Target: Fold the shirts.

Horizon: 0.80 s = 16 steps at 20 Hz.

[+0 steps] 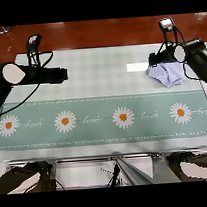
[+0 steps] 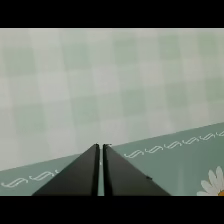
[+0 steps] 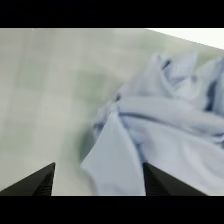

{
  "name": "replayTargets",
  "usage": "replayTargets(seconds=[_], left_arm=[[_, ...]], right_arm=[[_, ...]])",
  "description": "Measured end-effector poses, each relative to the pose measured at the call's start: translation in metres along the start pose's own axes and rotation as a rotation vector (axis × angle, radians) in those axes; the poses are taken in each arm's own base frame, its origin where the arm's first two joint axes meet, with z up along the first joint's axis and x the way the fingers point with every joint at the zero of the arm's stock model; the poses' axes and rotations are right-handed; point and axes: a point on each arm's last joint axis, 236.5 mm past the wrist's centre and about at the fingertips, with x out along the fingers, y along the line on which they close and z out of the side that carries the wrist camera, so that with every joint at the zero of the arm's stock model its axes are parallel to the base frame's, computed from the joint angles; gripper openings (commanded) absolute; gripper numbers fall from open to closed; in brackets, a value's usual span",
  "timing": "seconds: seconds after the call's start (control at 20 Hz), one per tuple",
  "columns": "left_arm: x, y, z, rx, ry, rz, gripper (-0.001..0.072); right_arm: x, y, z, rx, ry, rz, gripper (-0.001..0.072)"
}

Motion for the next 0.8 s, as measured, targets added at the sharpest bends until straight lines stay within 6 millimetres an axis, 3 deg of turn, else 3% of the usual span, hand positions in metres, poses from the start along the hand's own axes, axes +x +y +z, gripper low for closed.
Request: replayTargets(seconds=[0.05,0.15,0.3,0.55,0.6,0.65,0.7,0.75,0.8], left_arm=[[0.001,0.0,0.006,-0.001,-0.024,0.0,0.0704],[0.006,0.002,0.015,-0.004,-0.063,0.003,0.0704],[0.015,0.007,0.024,-0.009,-0.096,0.011,0.0704],[0.03,0.013,0.024,-0.014,-0.094,0.021,0.0704],[0.032,0.014,0.023,-0.015,-0.09,0.022,0.0703],[0.033,0.014,0.022,-0.015,-0.086,0.023,0.0704],[0.035,0.015,0.02,-0.013,-0.08,0.024,0.0704],[0.035,0.015,0.018,-0.002,-0.07,0.026,0.0704],[0.035,0.016,0.015,0.006,-0.054,0.027,0.0703]], right_arm=[[0.006,-0.014,0.009,0.017,-0.044,-0.031,0.0625],[0.024,-0.043,0.016,0.097,-0.087,-0.078,0.0615],[0.058,-0.084,0.009,0.209,-0.069,-0.125,0.0614],[0.115,-0.12,-0.044,0.344,0.132,-0.154,0.0612],[0.123,-0.122,-0.055,0.369,0.174,-0.148,0.0566],[0.131,-0.119,-0.068,0.396,0.221,-0.128,0.0394],[0.135,-0.116,-0.078,0.404,0.264,-0.11,0.007],[0.136,-0.112,-0.087,0.402,0.302,-0.092,0.0026],[0.135,-0.108,-0.094,0.399,0.341,-0.071,0.0025]])
